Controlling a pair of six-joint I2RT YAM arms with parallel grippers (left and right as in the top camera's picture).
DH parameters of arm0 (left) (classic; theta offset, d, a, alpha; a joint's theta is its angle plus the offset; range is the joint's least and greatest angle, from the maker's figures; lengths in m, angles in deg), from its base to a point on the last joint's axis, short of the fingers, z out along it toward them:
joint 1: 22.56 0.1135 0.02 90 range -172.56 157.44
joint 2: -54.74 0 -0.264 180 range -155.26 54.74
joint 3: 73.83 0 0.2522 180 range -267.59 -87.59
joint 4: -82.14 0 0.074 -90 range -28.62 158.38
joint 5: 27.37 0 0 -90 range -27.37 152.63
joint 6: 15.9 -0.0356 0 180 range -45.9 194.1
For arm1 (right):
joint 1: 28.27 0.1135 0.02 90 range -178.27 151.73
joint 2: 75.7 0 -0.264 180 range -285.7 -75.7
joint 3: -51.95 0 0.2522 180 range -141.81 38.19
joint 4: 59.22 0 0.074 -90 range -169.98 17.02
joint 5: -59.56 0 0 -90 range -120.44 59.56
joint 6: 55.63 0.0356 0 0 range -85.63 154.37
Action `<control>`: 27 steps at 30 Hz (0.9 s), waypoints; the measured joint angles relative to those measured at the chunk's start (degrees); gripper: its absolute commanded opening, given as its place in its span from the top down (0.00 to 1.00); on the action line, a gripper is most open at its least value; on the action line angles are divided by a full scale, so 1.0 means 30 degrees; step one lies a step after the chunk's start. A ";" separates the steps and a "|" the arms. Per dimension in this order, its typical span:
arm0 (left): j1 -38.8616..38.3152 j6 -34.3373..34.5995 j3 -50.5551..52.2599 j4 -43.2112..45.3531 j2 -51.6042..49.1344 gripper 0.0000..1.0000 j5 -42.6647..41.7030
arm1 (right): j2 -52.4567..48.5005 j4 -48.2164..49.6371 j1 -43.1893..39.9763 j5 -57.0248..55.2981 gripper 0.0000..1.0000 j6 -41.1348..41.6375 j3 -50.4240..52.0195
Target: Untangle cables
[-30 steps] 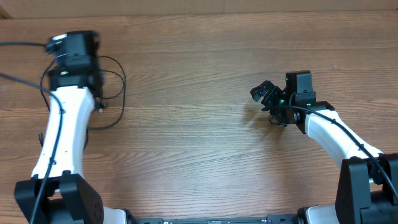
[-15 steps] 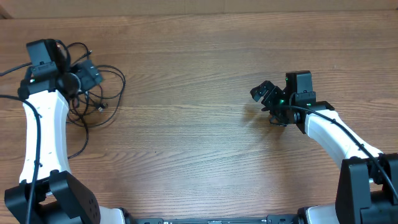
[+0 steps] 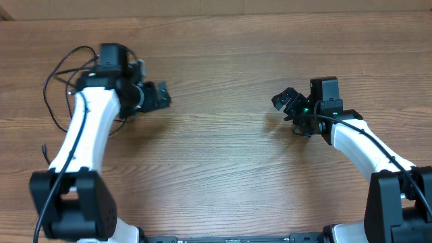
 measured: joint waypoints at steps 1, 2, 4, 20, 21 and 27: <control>-0.0466 0.0015 0.0007 -0.0364 -0.0423 0.00 -0.0015 | 0.0000 0.0007 0.0000 0.0000 0.00 0.0007 0.0000; -0.0816 0.0066 0.0007 -0.0517 -0.0758 0.00 -0.0029 | 0.0000 0.0000 -0.0007 0.0000 0.00 0.0000 0.0000; -0.1829 0.0342 0.0007 -0.0583 -0.1821 0.00 -0.0044 | 0.0000 0.0000 -0.0007 -0.0007 0.00 0.0015 0.0000; -0.5523 0.1596 -0.0160 -0.0882 -0.5952 0.00 0.0029 | 0.0000 0.0000 -0.0007 -0.0015 0.00 0.0007 0.0000; -0.5523 0.1610 -0.0153 -0.0823 -0.5952 0.00 0.0029 | 0.0000 0.0007 0.0000 -0.0007 0.00 0.0015 0.0000; -0.5523 0.1734 -0.0262 0.0699 -0.5952 0.00 0.0029 | 0.0000 0.0000 -0.0007 -0.0007 0.00 0.0007 0.0000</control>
